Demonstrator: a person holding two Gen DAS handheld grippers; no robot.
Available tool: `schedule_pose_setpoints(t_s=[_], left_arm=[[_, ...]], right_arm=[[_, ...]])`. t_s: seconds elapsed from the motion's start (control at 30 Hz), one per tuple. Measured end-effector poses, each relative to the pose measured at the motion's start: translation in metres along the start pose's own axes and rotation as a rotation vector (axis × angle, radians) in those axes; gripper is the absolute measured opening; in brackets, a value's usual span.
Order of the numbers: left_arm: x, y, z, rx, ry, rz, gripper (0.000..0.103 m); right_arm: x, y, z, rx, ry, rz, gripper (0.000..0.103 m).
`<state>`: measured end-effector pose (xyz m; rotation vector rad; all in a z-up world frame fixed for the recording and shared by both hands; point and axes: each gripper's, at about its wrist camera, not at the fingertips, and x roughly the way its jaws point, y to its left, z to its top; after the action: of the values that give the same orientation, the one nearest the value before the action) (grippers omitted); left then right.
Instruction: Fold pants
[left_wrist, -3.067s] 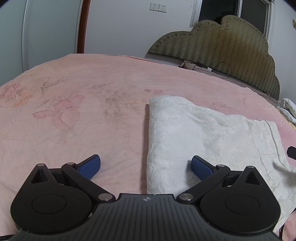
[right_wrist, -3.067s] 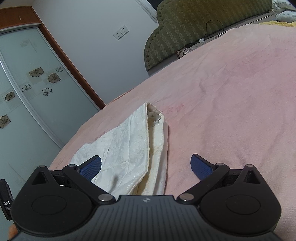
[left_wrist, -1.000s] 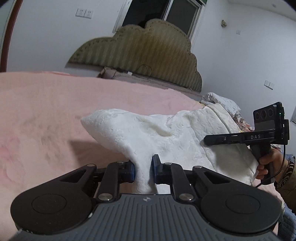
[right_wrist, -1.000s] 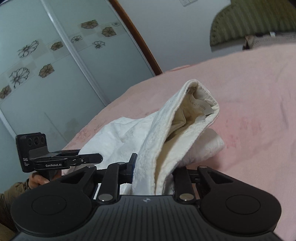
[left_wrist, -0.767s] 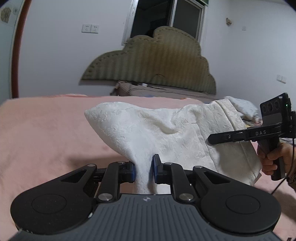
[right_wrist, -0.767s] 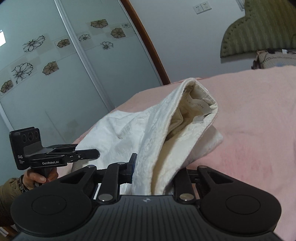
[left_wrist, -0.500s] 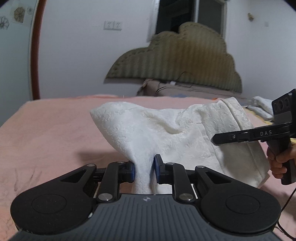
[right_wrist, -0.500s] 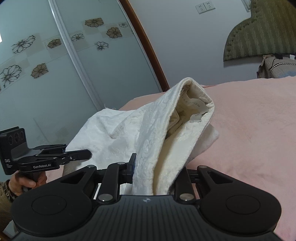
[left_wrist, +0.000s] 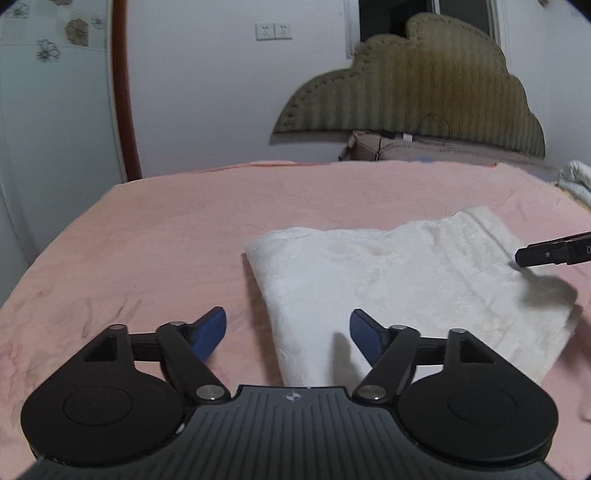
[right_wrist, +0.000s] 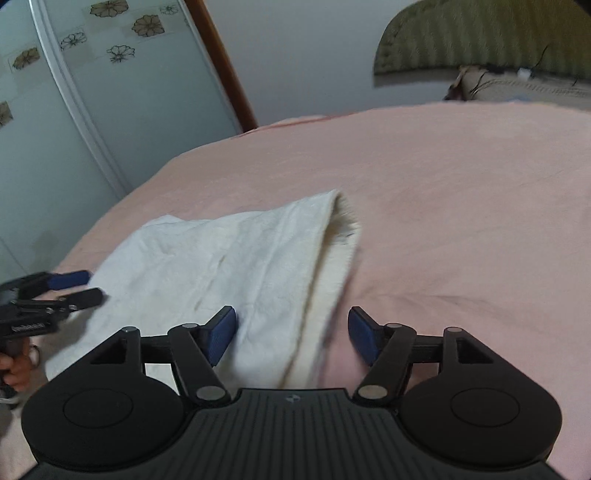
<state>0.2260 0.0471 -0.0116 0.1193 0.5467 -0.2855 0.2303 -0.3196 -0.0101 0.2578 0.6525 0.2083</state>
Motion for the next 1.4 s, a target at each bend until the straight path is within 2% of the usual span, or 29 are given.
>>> schedule_pose_setpoints(t_s=[0.03, 0.07, 0.13, 0.17, 0.23, 0.3, 0.33, 0.43, 0.5, 0.53, 0.6, 0.67, 0.8, 0.9, 1.13, 1.3, 1.4], left_arm=[[-0.006, -0.002, -0.002, -0.026, -0.006, -0.026, 0.081], [-0.012, -0.004, -0.004, -0.060, -0.011, -0.064, 0.081], [-0.019, -0.013, -0.008, -0.092, -0.009, -0.124, 0.084], [-0.017, -0.022, -0.011, -0.073, 0.009, -0.130, 0.085], [-0.011, -0.040, -0.017, 0.013, 0.055, -0.083, 0.085], [-0.009, -0.052, -0.023, 0.079, 0.058, -0.018, 0.086], [-0.011, -0.055, -0.025, 0.084, 0.050, 0.000, 0.086], [-0.019, -0.056, -0.026, 0.018, 0.052, 0.030, 0.095], [-0.019, -0.056, -0.027, -0.041, 0.065, 0.022, 0.101], [-0.019, -0.059, -0.029, -0.055, 0.076, 0.025, 0.103], [-0.021, -0.064, -0.031, -0.052, 0.087, 0.063, 0.103], [-0.025, -0.070, -0.033, -0.044, 0.094, 0.094, 0.103], [-0.034, -0.076, -0.037, -0.061, 0.071, 0.136, 0.103], [-0.044, -0.080, -0.040, -0.068, 0.072, 0.133, 0.103], [-0.060, -0.089, -0.055, -0.065, 0.139, 0.121, 0.103], [-0.070, -0.090, -0.069, -0.095, 0.149, 0.136, 0.103], [-0.073, -0.089, -0.075, -0.099, 0.158, 0.148, 0.103]], right_arm=[[-0.015, 0.008, -0.002, -0.032, -0.046, -0.034, 0.067], [-0.027, 0.018, -0.005, -0.068, -0.082, -0.032, 0.069], [-0.045, 0.040, -0.015, -0.153, -0.122, 0.028, 0.069], [-0.047, 0.051, -0.021, -0.198, -0.119, 0.056, 0.069], [-0.040, 0.070, -0.034, -0.281, -0.053, 0.074, 0.067], [-0.024, 0.077, -0.049, -0.340, 0.030, 0.008, 0.067], [-0.022, 0.078, -0.054, -0.353, 0.039, -0.021, 0.067], [-0.039, 0.080, -0.056, -0.252, -0.018, -0.038, 0.067], [-0.048, 0.086, -0.056, -0.210, -0.066, -0.008, 0.067], [-0.047, 0.090, -0.056, -0.211, -0.059, 0.000, 0.068], [-0.034, 0.101, -0.059, -0.251, -0.017, -0.026, 0.078], [-0.026, 0.105, -0.067, -0.294, 0.001, -0.074, 0.078], [-0.040, 0.116, -0.071, -0.281, -0.027, -0.125, 0.079], [-0.052, 0.123, -0.077, -0.265, -0.044, -0.107, 0.079], [-0.070, 0.133, -0.097, -0.224, -0.030, -0.093, 0.079], [-0.084, 0.142, -0.107, -0.220, -0.029, -0.120, 0.089], [-0.090, 0.143, -0.113, -0.213, -0.027, -0.102, 0.093]])
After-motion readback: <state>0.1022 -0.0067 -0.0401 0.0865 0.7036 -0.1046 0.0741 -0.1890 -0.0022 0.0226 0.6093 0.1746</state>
